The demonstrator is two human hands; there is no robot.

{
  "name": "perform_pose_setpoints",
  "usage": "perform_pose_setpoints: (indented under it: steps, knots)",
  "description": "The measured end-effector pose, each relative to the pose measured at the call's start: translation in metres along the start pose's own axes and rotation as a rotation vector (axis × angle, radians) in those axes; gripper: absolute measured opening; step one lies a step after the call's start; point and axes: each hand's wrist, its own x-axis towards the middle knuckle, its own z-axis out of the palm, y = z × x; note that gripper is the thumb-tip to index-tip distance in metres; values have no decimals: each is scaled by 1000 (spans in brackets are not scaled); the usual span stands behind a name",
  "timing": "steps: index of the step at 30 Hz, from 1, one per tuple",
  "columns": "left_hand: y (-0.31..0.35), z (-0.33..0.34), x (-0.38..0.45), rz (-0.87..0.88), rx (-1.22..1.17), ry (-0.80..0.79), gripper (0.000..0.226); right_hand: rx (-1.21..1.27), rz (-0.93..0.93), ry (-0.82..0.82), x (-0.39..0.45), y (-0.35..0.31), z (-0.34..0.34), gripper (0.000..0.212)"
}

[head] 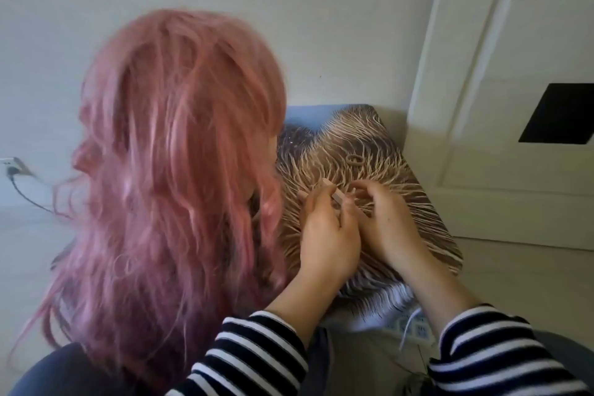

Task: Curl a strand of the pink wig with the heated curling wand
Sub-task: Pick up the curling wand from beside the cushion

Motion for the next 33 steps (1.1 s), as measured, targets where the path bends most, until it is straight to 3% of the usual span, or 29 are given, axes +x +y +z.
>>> perform_pose_setpoints:
  steps: [2,9,12,16,20,26,30,33]
  knots:
    - [-1,5,2,-37,13,14,48,-26,28,-22,3,7,2,74]
    - [-5,16,-1,-187,104,-4,59,-236,21,-88,8,20,12,45]
    - [-3,16,-2,-242,94,-52,64,-226,-18,-64,8,23,15,29]
    - [1,13,-3,-263,63,-87,62,-158,-39,-61,5,18,13,30]
    - [6,7,-10,-246,16,-102,58,-86,11,-94,-4,6,6,47]
    - [16,-3,-25,-165,-58,-73,43,-55,35,-116,-17,-9,-1,37]
    - [25,-14,-35,-123,-112,-67,39,-20,35,-66,-27,-23,-8,22]
    - [32,-24,-42,-60,-100,-52,40,-5,17,-8,-31,-33,-12,25]
